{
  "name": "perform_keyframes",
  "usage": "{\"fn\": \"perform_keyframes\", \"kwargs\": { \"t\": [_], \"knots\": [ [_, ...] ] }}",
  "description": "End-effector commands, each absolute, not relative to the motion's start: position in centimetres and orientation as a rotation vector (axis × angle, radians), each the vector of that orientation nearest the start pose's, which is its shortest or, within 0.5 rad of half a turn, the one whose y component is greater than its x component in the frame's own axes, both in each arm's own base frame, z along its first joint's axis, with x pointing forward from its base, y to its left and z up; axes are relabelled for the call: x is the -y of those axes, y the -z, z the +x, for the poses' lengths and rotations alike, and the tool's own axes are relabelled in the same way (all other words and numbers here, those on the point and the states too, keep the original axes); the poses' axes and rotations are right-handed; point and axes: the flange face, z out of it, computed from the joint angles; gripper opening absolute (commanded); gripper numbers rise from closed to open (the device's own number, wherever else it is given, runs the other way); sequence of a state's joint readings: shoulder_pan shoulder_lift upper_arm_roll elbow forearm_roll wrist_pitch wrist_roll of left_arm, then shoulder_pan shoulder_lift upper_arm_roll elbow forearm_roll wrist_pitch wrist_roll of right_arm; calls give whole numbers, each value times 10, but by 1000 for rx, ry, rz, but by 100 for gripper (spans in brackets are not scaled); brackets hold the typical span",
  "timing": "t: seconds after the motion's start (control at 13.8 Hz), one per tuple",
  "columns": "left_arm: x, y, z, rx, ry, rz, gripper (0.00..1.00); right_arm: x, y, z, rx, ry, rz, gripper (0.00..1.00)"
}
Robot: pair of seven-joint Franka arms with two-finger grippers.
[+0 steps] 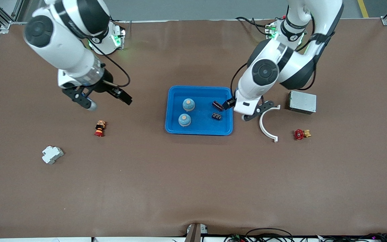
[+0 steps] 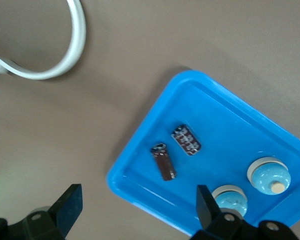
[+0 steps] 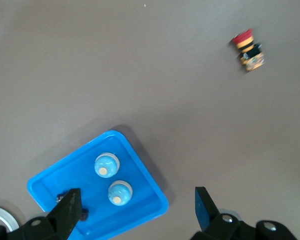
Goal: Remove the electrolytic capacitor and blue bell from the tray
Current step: 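Grasp a blue bell with the right gripper while the left gripper grasps a capacitor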
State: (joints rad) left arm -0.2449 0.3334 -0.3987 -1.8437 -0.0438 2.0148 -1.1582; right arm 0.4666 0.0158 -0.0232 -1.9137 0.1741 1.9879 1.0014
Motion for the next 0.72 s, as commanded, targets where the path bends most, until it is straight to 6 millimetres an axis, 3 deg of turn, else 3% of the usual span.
{"fn": "perform_keyframes", "kwargs": {
  "t": [0.0, 0.36, 0.65],
  "knots": [
    [383, -333, 491, 953, -337, -2982, 99, -290, -472, 483, -993, -52, -2793, 100],
    [415, -277, 475, 1091, -305, -2885, 85, -366, -405, 455, -1070, -18, -2812, 100],
    [436, -240, 465, 1262, -297, -2853, 74, -409, -344, 438, -1096, 1, -2837, 100]
  ]
}}
